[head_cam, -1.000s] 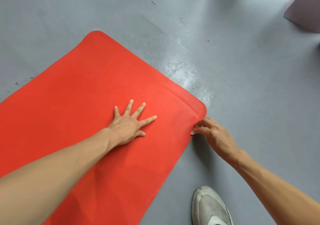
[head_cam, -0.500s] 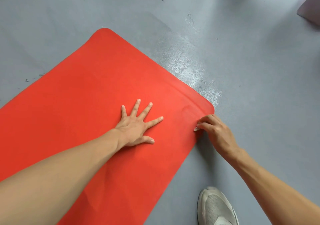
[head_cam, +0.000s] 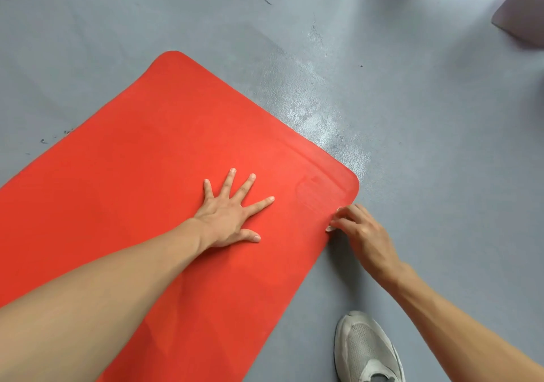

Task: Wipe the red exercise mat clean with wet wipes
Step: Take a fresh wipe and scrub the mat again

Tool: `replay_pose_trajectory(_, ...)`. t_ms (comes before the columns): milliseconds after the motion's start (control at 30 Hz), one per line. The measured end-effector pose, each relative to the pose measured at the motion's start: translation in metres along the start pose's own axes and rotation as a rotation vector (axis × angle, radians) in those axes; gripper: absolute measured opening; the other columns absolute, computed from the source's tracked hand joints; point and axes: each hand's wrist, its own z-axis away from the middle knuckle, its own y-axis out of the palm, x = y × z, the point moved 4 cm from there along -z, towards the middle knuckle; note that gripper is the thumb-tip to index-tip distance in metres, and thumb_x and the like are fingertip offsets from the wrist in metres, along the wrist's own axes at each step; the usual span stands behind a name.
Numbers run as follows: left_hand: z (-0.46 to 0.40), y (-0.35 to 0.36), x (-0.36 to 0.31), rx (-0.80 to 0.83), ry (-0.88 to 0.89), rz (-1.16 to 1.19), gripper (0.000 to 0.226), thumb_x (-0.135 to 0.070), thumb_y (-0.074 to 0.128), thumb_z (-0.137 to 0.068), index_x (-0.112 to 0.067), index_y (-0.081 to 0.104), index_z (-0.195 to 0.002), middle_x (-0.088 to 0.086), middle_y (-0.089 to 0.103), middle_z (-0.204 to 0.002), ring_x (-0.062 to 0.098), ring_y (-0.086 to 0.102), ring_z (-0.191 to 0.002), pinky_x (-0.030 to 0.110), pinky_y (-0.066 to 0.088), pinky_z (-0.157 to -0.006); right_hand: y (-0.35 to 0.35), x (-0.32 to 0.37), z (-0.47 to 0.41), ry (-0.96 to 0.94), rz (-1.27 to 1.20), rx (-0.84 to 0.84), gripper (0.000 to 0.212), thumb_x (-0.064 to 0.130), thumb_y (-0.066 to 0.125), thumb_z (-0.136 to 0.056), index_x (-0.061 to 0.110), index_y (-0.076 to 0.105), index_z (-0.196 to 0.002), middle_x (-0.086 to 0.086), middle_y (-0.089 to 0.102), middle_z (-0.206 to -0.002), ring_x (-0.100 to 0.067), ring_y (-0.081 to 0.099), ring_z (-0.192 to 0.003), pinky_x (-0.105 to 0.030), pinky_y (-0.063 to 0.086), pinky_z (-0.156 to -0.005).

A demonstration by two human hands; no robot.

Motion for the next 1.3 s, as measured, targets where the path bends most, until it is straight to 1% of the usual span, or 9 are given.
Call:
replay_pose_trajectory(233,0.000,-0.001,0.000,0.010,-0.006,-0.008,0.092,-0.084,0.044,-0.089,-0.065,-0.022,-0.149,-0.002,-0.040,-0.166,0.043,-0.038,-0.149,0.084,0.002,-0.114,0.031,0.054,-0.059,-0.269,0.060,-0.041,0.020,0.023,0.049,-0.092,0.020,0.065,-0.080,0.002,0.058,-0.094,-0.018,0.053,-0.093,-0.033,0.049,-0.068)
replay_pose_trajectory(400,0.000,0.000,0.001,-0.002,-0.006,-0.005,0.092,-0.085,0.044,-0.088,-0.066,-0.022,-0.149,-0.002,-0.039,-0.166,0.043,-0.038,-0.149,0.084,0.002,-0.114,0.036,0.061,-0.029,-0.408,0.063,-0.016,0.036,0.019,0.038,-0.109,0.013,0.073,-0.100,-0.005,0.056,-0.092,-0.025,0.052,-0.085,-0.033,0.046,-0.074)
replay_pose_trajectory(533,-0.001,0.000,0.000,0.002,-0.007,-0.018,0.091,-0.085,0.042,-0.088,-0.066,-0.024,-0.148,-0.002,-0.040,-0.166,0.043,-0.037,-0.150,0.084,0.003,-0.114,-0.005,-0.026,-0.035,-0.011,0.100,-0.240,0.025,0.000,0.071,-0.090,0.015,0.079,-0.107,-0.010,0.058,-0.092,-0.032,0.056,-0.089,-0.035,0.047,-0.074)
replay_pose_trajectory(633,-0.001,0.001,0.001,0.006,-0.011,-0.022,0.091,-0.085,0.042,-0.089,-0.066,-0.024,-0.148,-0.002,-0.040,-0.166,0.043,-0.037,-0.150,0.084,0.003,-0.114,-0.020,-0.060,-0.048,0.341,0.125,-0.298,0.026,-0.005,0.064,-0.091,0.013,0.079,-0.104,-0.011,0.054,-0.093,-0.036,0.054,-0.094,-0.036,0.044,-0.074)
replay_pose_trajectory(733,-0.001,0.001,0.000,0.000,-0.007,-0.023,0.091,-0.086,0.041,-0.088,-0.066,-0.024,-0.148,-0.002,-0.040,-0.166,0.044,-0.037,-0.150,0.084,0.004,-0.114,-0.005,-0.031,-0.035,0.411,0.122,-0.318,0.014,0.003,0.051,-0.098,0.002,0.066,-0.098,-0.008,0.043,-0.086,-0.032,0.049,-0.087,-0.034,0.034,-0.067)
replay_pose_trajectory(867,-0.001,0.001,0.001,0.002,-0.011,-0.025,0.091,-0.086,0.041,-0.088,-0.065,-0.024,-0.148,-0.001,-0.040,-0.165,0.043,-0.037,-0.150,0.084,0.004,-0.114,0.023,0.011,0.008,0.278,0.158,-0.283,0.022,0.004,0.052,-0.104,-0.005,0.062,-0.122,-0.005,0.039,-0.084,-0.023,0.038,-0.078,-0.033,0.033,-0.066)
replay_pose_trajectory(967,-0.001,0.000,0.000,0.004,-0.011,-0.021,0.091,-0.085,0.042,-0.089,-0.065,-0.024,-0.148,-0.002,-0.040,-0.165,0.043,-0.038,-0.149,0.083,0.002,-0.114,0.034,0.025,0.029,0.058,0.249,-0.210,0.035,-0.008,0.066,-0.092,-0.007,0.063,-0.128,-0.013,0.053,-0.089,-0.030,0.048,-0.079,-0.040,0.048,-0.068)
replay_pose_trajectory(1167,-0.002,0.001,0.000,0.002,-0.014,-0.008,0.092,-0.085,0.044,-0.088,-0.066,-0.023,-0.149,-0.003,-0.040,-0.166,0.041,-0.039,-0.149,0.083,0.002,-0.114,0.042,0.061,0.026,-0.404,0.172,-0.074,0.043,0.012,0.030,-0.110,0.000,0.066,-0.129,-0.010,0.058,-0.091,-0.029,0.052,-0.077,-0.041,0.050,-0.068)
replay_pose_trajectory(1300,0.000,0.000,0.001,0.010,-0.015,-0.002,0.091,-0.084,0.044,-0.088,-0.066,-0.022,-0.149,-0.004,-0.038,-0.166,0.041,-0.038,-0.150,0.083,0.002,-0.114,0.015,-0.001,-0.033,-0.045,0.152,-0.298,0.031,0.006,0.052,-0.102,0.012,0.073,-0.124,-0.010,0.055,-0.088,-0.030,0.053,-0.082,-0.042,0.051,-0.067)
